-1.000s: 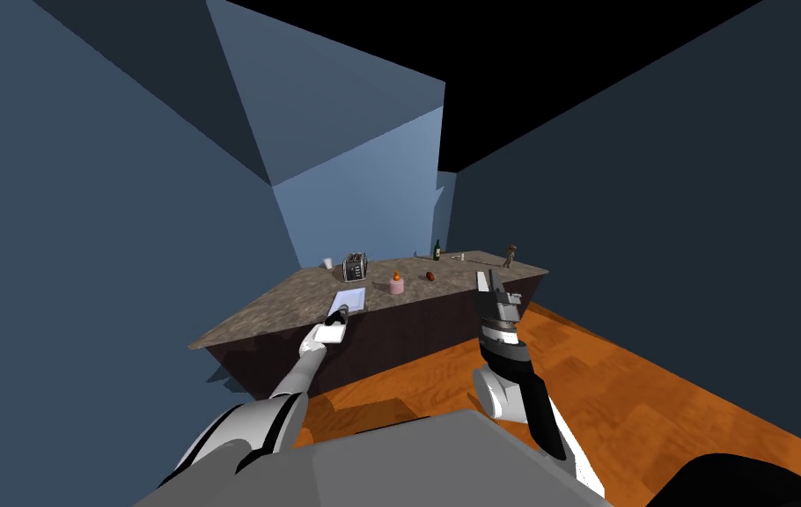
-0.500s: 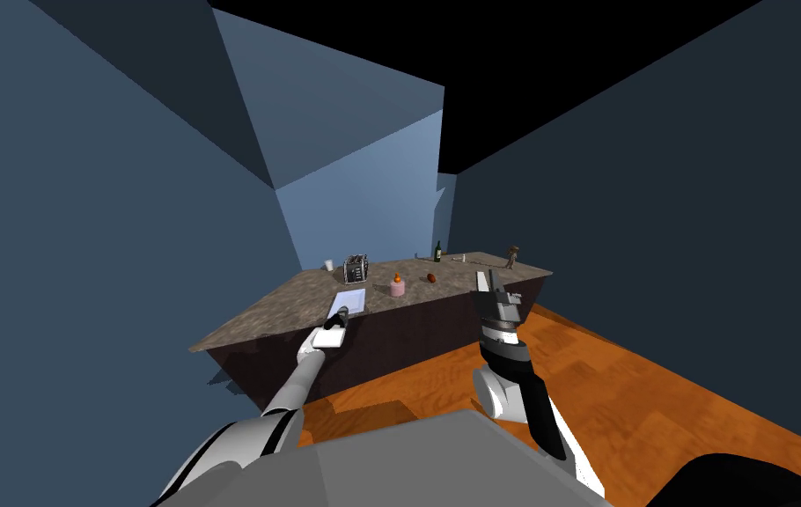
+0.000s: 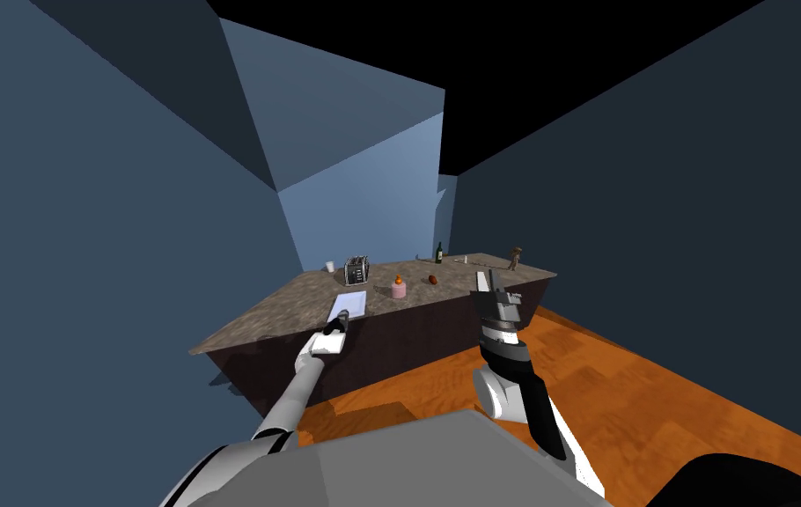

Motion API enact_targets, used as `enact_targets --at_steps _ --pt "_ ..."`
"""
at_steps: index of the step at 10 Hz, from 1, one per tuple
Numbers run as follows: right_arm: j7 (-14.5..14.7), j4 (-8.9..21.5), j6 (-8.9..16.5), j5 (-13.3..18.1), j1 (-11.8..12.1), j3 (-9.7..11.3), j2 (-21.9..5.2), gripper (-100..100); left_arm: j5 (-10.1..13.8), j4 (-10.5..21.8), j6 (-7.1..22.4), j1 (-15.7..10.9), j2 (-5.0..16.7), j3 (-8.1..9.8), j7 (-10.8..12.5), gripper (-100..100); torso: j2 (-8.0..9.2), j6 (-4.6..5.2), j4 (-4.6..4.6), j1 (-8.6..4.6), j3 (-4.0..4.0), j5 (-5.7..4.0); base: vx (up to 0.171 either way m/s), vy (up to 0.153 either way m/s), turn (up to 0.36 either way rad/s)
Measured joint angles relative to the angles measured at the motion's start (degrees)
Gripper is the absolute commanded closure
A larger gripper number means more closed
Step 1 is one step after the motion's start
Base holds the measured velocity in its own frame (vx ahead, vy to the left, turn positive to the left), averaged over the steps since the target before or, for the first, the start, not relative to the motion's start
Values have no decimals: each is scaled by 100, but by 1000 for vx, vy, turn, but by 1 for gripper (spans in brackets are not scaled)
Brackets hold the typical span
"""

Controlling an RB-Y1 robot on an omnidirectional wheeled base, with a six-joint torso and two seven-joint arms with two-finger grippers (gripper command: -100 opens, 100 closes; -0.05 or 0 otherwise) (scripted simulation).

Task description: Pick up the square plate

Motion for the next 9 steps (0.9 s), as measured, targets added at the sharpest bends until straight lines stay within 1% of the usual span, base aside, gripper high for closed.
enact_targets --at_steps 1,2,3,4,5,6,7,8,9 --pt "0 0 0 0 0 0 0 0 36 -191 72 15 20 -17 -14 100 6 3 5 -3 5 -2 58 19 61" --pt "0 0 0 0 1 0 0 0 76 -427 179 179 -16 -116 -53 100 -7 1 -6 2 -5 2 74 5 34" --pt "0 0 0 0 0 0 0 0 82 -634 258 354 -50 -168 -81 100 -18 1 -8 0 -12 0 38 -6 6" --pt "0 0 0 0 0 0 0 0 37 -802 258 453 -92 -166 -82 100 -14 5 -4 -5 -9 -2 70 14 58" --pt "0 0 0 0 1 0 0 0 85 -966 332 607 -120 -267 -117 100 -20 2 -11 -1 -15 0 83 8 32" --pt "0 0 0 0 1 0 0 0 93 -1113 393 786 -157 -323 -146 100 -27 2 -13 -1 -19 -1 34 -3 4" --pt "0 0 0 0 0 0 0 0 84 -1254 424 877 -175 -334 -154 100 -22 4 -10 -3 -16 -2 0 0 0" --pt "0 0 0 0 0 0 0 0 61 -1424 448 924 -195 -335 -157 100 -13 5 -6 -4 -10 -3 -10 -1 -7" --pt "0 0 0 0 0 0 0 0 85 -1556 469 947 -179 -348 -163 100 -7 3 -5 -3 -6 -3 59 12 65"
